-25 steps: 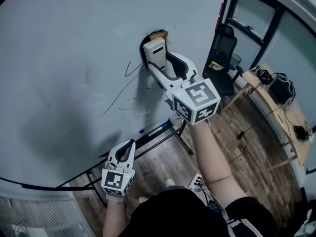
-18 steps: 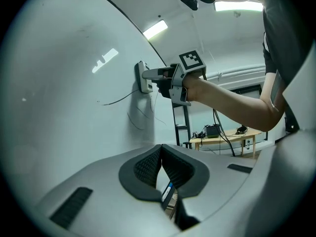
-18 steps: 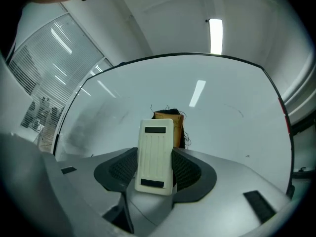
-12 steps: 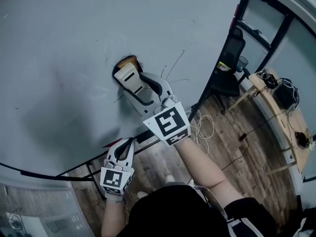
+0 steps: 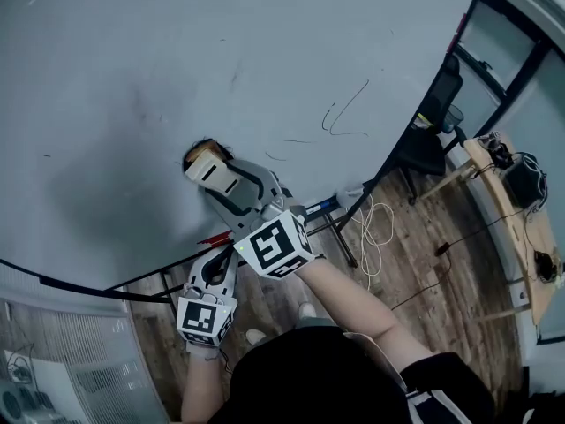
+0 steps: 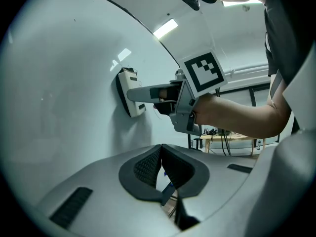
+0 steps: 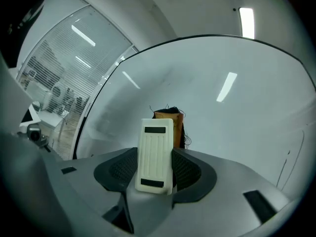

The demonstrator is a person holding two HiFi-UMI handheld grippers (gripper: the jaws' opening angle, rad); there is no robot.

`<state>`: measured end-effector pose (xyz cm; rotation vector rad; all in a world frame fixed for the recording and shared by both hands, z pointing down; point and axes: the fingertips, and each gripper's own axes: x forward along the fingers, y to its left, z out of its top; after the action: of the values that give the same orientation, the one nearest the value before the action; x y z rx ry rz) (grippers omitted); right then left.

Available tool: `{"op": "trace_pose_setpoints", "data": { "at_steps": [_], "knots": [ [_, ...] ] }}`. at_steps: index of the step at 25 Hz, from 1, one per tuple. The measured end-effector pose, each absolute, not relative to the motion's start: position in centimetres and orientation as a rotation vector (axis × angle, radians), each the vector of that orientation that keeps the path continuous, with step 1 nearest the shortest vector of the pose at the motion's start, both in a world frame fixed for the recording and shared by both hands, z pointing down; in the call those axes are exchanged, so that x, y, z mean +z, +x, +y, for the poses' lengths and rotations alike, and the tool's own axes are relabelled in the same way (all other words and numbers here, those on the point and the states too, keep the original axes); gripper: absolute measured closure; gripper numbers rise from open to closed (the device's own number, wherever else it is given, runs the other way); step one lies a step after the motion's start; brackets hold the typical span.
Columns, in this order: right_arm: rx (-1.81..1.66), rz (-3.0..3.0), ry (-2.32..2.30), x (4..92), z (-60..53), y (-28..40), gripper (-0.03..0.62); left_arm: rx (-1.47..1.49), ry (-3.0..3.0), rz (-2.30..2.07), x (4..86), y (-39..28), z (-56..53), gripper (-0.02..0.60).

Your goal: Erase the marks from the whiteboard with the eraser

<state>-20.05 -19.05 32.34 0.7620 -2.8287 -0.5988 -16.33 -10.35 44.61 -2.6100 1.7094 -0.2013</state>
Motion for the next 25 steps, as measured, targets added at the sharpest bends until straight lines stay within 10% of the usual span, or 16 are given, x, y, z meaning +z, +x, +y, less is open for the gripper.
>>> {"op": "trace_pose_setpoints", "data": {
  "at_steps": [25],
  "knots": [
    [-0.266, -2.939, 0.899, 35.4, -25.1, -10.9, 0.352, -0.255, -2.711, 1.616, 46.9, -12.1, -13.4, 0.563]
  ]
}}
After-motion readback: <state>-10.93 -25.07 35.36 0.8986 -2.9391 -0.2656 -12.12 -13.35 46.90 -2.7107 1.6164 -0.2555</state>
